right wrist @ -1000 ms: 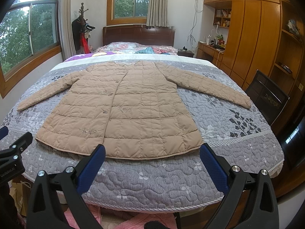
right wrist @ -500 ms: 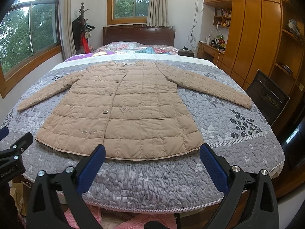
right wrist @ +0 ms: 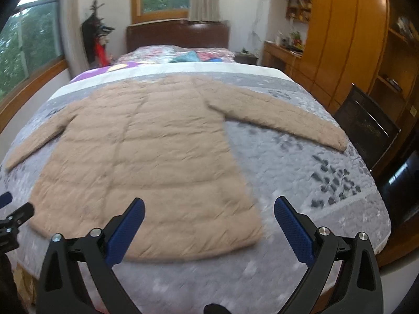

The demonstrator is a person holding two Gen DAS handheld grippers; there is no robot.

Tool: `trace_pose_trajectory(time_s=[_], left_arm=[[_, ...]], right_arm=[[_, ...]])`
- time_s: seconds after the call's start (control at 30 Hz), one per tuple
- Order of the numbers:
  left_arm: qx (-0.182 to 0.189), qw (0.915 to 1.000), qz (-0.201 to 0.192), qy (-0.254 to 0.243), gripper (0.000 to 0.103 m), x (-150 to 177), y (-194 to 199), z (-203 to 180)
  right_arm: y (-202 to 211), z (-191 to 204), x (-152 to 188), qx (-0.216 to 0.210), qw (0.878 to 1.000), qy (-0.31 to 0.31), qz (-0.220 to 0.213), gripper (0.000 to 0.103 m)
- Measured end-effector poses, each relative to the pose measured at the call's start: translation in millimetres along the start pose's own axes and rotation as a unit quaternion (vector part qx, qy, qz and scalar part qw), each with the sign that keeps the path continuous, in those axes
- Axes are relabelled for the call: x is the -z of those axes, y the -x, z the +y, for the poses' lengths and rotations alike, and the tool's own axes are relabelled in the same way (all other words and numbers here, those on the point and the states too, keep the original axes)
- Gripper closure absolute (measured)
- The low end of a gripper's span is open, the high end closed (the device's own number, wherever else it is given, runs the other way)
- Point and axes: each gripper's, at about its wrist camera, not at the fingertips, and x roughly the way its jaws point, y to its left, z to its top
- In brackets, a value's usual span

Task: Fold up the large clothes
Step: 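Reach the right tool to a coat sleeve cuff and grasp it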

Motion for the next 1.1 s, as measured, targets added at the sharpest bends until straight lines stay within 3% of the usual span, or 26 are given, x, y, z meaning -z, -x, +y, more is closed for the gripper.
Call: trace_pose_trajectory(time_s=[0.1, 0.2, 0.37, 0.57, 0.87, 1.1], left_arm=[[0.004, 1.0000, 0.004, 0.003, 0.003, -36, -28, 0], [0.039, 0.9991, 0.013, 0.015, 0.003, -79, -63, -2], [0.029, 0.9987, 0.041, -0.011, 0.003, -153, -126, -29], [0.052, 0.9944, 0.082, -0.041, 0.004, -221, -195, -80], [0.084, 0.9857, 0.135, -0.055, 0.005, -254, -276, -145], [0.094, 0.9813, 0.162, -0.043, 0.022, -261, -311, -159]], right_arm=[[-34, -35, -32, 0.018, 0.999, -0.024, 0.023, 0.004], [-69, -79, -63, 0.033, 0.997, -0.060, 0.045, 0.004], [-130, -165, -107, 0.065, 0.988, -0.117, 0.074, 0.004], [-185, -259, -133, 0.039, 0.976, -0.184, 0.110, 0.004], [-241, -348, -132, 0.022, 0.950, -0.257, 0.174, 0.005], [-263, -385, -120, 0.015, 0.938, -0.288, 0.193, 0.009]])
